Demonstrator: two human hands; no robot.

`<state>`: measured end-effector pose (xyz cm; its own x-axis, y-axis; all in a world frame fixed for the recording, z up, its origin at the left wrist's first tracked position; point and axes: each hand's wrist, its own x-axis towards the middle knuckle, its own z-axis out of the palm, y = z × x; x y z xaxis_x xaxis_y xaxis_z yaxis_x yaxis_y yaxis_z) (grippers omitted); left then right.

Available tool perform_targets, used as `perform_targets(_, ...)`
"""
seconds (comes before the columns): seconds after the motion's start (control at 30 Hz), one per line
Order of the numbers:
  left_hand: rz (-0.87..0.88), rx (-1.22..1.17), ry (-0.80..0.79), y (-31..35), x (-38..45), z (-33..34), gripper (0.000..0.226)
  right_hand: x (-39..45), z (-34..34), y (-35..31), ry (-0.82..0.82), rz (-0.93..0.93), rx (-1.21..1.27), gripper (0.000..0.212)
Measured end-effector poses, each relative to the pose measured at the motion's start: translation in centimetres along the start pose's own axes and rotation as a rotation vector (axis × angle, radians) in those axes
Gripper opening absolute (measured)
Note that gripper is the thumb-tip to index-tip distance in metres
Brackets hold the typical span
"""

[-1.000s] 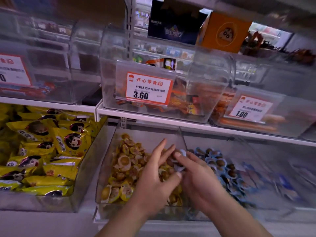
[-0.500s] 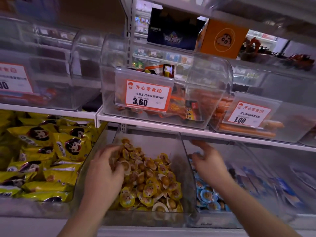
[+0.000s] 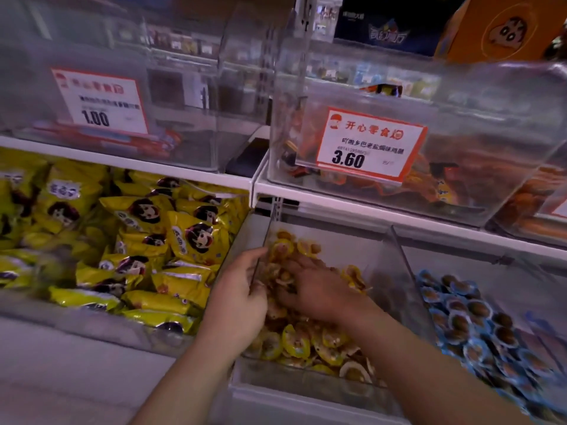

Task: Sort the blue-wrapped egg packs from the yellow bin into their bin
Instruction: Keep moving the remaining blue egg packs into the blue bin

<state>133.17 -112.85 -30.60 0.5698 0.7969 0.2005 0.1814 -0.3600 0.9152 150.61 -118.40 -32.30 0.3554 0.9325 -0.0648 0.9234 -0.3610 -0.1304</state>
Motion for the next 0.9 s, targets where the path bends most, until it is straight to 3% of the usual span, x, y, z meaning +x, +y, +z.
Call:
perform_targets(0.1, -0.003, -0.042, -0.004, 0.3, 0.1, -0.2, 0.06, 0.5, -1.2, 5.0, -0.051, 0.185, 0.043, 0.063)
perform_targets(0.23, -0.016, -0.053, 0.008, 0.4, 0.4, -0.1, 0.058, 0.3, -2.2, 7.8, -0.225, 0.372, -0.18, 0.069)
perform_targets(0.3, -0.019, -0.07, 0.017, 0.5, 0.4, 0.0, 0.056, 0.0, -2.6, 6.2, -0.136, 0.298, -0.256, 0.058)
perform_targets(0.4, -0.029, -0.105, 0.041, 0.5, 0.5, 0.2, 0.057, -0.3, -2.4, 1.1, 0.185, -0.037, -0.096, 0.049)
perform_targets(0.47, -0.038, -0.132, 0.053, 0.5, 0.4, 0.4, 0.056, -0.4, -1.3, -2.4, 0.101, -0.225, 0.075, 0.055)
perform_targets(0.57, -0.05, -0.144, 0.051, 0.5, 0.3, 0.4, 0.057, -0.1, 0.4, -3.5, -0.104, -0.196, 0.104, 0.052)
perform_targets(0.67, -0.042, -0.142, 0.02, 0.4, 0.2, 0.1, 0.049, -0.4, -0.4, -0.8, -0.125, -0.166, -0.131, 0.032)
perform_targets(0.9, -0.027, -0.097, -0.026, 0.2, 0.2, -0.4, 0.041, -0.5, -3.8, 3.0, -0.124, -0.033, -0.389, 0.013)
